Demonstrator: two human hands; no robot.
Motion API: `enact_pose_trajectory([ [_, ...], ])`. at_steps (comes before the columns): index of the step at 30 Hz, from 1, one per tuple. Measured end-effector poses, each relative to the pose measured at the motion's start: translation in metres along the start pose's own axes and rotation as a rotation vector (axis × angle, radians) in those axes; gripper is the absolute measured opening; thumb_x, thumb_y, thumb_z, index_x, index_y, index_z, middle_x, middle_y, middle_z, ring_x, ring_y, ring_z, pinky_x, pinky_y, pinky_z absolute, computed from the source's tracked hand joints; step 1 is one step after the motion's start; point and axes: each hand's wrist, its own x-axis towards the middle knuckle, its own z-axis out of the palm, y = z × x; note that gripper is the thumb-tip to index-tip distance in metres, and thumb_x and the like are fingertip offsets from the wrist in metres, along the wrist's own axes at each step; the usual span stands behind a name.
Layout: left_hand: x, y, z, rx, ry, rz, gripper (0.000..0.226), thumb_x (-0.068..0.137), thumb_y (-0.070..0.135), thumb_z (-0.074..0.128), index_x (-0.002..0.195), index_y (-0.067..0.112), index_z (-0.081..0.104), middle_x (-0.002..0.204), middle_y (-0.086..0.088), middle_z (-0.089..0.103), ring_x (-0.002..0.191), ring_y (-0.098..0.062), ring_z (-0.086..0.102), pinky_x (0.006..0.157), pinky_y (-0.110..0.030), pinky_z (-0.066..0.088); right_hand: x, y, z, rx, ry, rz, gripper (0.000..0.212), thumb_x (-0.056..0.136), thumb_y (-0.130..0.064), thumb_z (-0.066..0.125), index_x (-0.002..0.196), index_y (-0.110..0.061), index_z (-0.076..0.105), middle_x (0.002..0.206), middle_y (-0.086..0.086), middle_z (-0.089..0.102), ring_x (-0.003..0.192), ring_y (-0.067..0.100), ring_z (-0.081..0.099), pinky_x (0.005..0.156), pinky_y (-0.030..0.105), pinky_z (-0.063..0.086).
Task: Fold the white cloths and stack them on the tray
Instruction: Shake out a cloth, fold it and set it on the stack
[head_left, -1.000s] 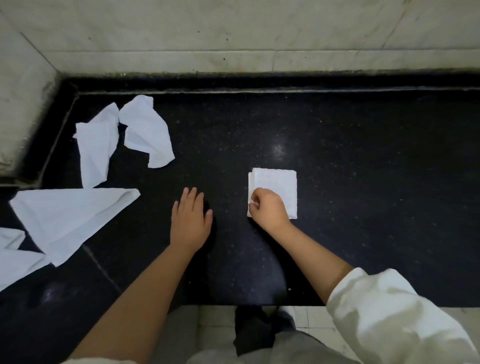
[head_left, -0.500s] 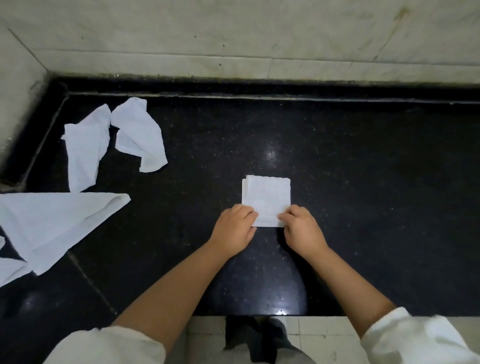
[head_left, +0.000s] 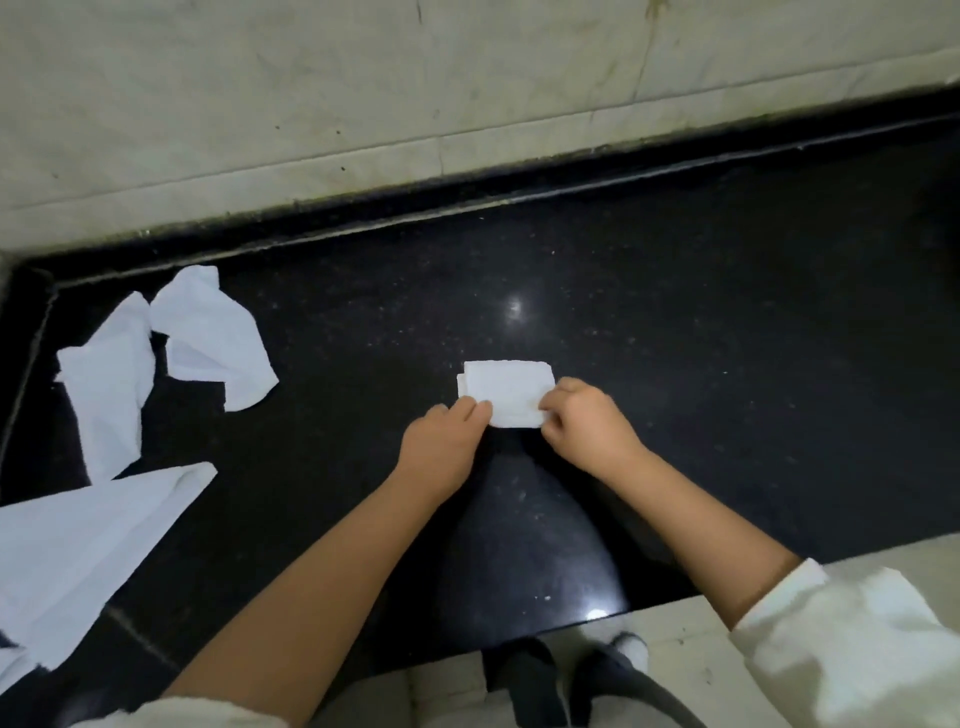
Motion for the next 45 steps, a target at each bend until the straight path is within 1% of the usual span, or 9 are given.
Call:
enact_pose_trajectory([
  [2, 0.024, 0.016, -0.020, -0.054, 0.107, 0.068, 0.053, 0.047, 0.002, 0.078, 0.084, 0.014, 0.043, 0.060, -0.004, 0.061, 0.029, -0.016, 0.046, 0.031, -0.014, 0.019, -0.007, 0.017, -0.029, 0.083, 0.105, 0.028, 0.030, 0.087, -0.003, 0.047, 0.109, 0.000, 0.066, 0.114, 0.017, 0.057, 0.104, 0.033, 0.058, 0.086, 0.030, 0.045],
  [4, 0.050, 0.048, -0.047, -0.139, 0.112, 0.166, 0.022, 0.072, 0.007, 0.062, 0.090, 0.009, 0.049, 0.072, -0.010, 0.064, 0.042, -0.022, 0.058, 0.034, -0.021, 0.039, -0.021, 0.044, -0.060, 0.123, 0.196, 0.076, 0.028, 0.085, 0.000, 0.048, 0.105, 0.002, 0.067, 0.113, 0.017, 0.057, 0.103, 0.030, 0.058, 0.084, 0.024, 0.041],
  [7, 0.099, 0.114, -0.081, -0.232, 0.031, 0.214, 0.026, 0.096, 0.019, 0.042, 0.115, 0.004, 0.052, 0.115, -0.011, 0.054, 0.095, -0.029, 0.060, 0.078, -0.038, 0.047, -0.052, 0.099, -0.102, 0.144, 0.311, 0.196, 0.027, 0.083, 0.001, 0.051, 0.106, 0.003, 0.066, 0.114, 0.017, 0.054, 0.103, 0.029, 0.057, 0.074, 0.014, 0.033],
  [9, 0.126, 0.170, -0.096, -0.230, -0.025, 0.300, 0.029, 0.095, 0.021, 0.045, 0.118, 0.004, 0.050, 0.124, -0.011, 0.048, 0.108, -0.028, 0.054, 0.087, -0.038, 0.043, -0.079, 0.140, -0.125, 0.149, 0.390, 0.309, 0.028, 0.083, 0.003, 0.050, 0.107, 0.003, 0.065, 0.114, 0.017, 0.053, 0.104, 0.029, 0.056, 0.079, 0.019, 0.037],
  [20, 0.235, 0.541, -0.169, 0.030, 0.040, 0.709, 0.021, 0.095, 0.011, 0.043, 0.112, 0.007, 0.055, 0.115, -0.012, 0.050, 0.101, -0.031, 0.056, 0.079, -0.038, 0.044, -0.277, 0.403, -0.279, -0.089, 0.567, 0.705, 0.025, 0.091, -0.016, 0.050, 0.108, -0.011, 0.068, 0.112, 0.013, 0.062, 0.105, 0.032, 0.057, 0.080, 0.036, 0.048],
  [27, 0.299, 0.695, -0.220, 0.079, 0.103, 0.892, 0.027, 0.098, 0.015, 0.039, 0.117, 0.007, 0.055, 0.112, -0.015, 0.049, 0.104, -0.034, 0.052, 0.085, -0.040, 0.044, -0.341, 0.528, -0.378, -0.114, 0.660, 0.770, 0.026, 0.086, -0.007, 0.051, 0.105, -0.007, 0.069, 0.112, 0.019, 0.066, 0.106, 0.035, 0.059, 0.084, 0.034, 0.049],
  [30, 0.341, 0.739, -0.243, 0.102, 0.153, 0.889, 0.028, 0.097, 0.017, 0.040, 0.118, 0.006, 0.056, 0.110, -0.015, 0.047, 0.105, -0.032, 0.051, 0.087, -0.037, 0.043, -0.338, 0.575, -0.422, -0.114, 0.701, 0.739, 0.025, 0.086, -0.004, 0.052, 0.104, -0.005, 0.069, 0.113, 0.019, 0.066, 0.108, 0.033, 0.059, 0.084, 0.031, 0.047],
  [38, 0.485, 0.807, -0.304, -0.108, 0.309, 0.714, 0.024, 0.096, 0.023, 0.042, 0.094, 0.005, 0.058, 0.086, -0.002, 0.043, 0.102, -0.029, 0.054, 0.076, -0.032, 0.040, -0.276, 0.693, -0.555, -0.136, 0.769, 0.591, 0.029, 0.082, 0.000, 0.048, 0.098, -0.006, 0.071, 0.102, 0.019, 0.070, 0.097, 0.033, 0.061, 0.050, 0.024, 0.029],
  [45, 0.593, 0.839, -0.343, -0.241, 0.384, 0.488, 0.028, 0.094, 0.020, 0.051, 0.112, 0.004, 0.063, 0.115, -0.015, 0.063, 0.105, -0.029, 0.057, 0.087, -0.033, 0.044, -0.197, 0.776, -0.649, -0.087, 0.727, 0.426, 0.028, 0.083, -0.002, 0.051, 0.104, -0.006, 0.070, 0.106, 0.018, 0.070, 0.100, 0.033, 0.063, 0.082, 0.032, 0.048],
])
